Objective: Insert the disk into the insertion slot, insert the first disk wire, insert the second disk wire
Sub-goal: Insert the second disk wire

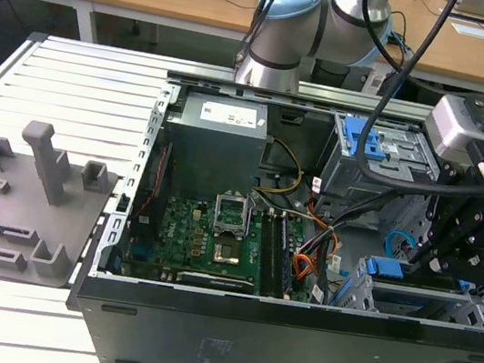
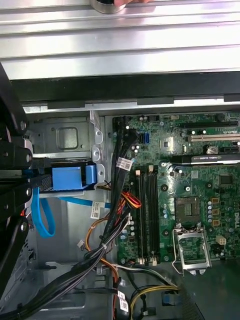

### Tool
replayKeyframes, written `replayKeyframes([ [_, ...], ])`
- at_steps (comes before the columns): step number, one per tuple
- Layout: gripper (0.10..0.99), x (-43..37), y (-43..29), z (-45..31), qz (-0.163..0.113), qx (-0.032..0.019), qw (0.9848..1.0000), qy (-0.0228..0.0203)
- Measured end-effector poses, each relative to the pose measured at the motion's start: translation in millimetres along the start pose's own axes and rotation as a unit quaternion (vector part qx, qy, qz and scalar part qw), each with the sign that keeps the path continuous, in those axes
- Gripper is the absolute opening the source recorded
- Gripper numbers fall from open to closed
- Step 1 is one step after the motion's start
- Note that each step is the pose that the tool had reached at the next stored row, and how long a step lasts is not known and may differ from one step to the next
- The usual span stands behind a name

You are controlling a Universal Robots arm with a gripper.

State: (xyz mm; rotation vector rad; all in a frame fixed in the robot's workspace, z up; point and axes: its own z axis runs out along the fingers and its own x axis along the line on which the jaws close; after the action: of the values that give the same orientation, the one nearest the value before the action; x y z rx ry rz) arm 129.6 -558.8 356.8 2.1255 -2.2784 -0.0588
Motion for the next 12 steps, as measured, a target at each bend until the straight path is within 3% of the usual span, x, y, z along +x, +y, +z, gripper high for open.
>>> replayKeyframes([
  [12,0.165,-14.6,-8.2,9.7,0.0,-0.0001,1.0,-0.0009],
])
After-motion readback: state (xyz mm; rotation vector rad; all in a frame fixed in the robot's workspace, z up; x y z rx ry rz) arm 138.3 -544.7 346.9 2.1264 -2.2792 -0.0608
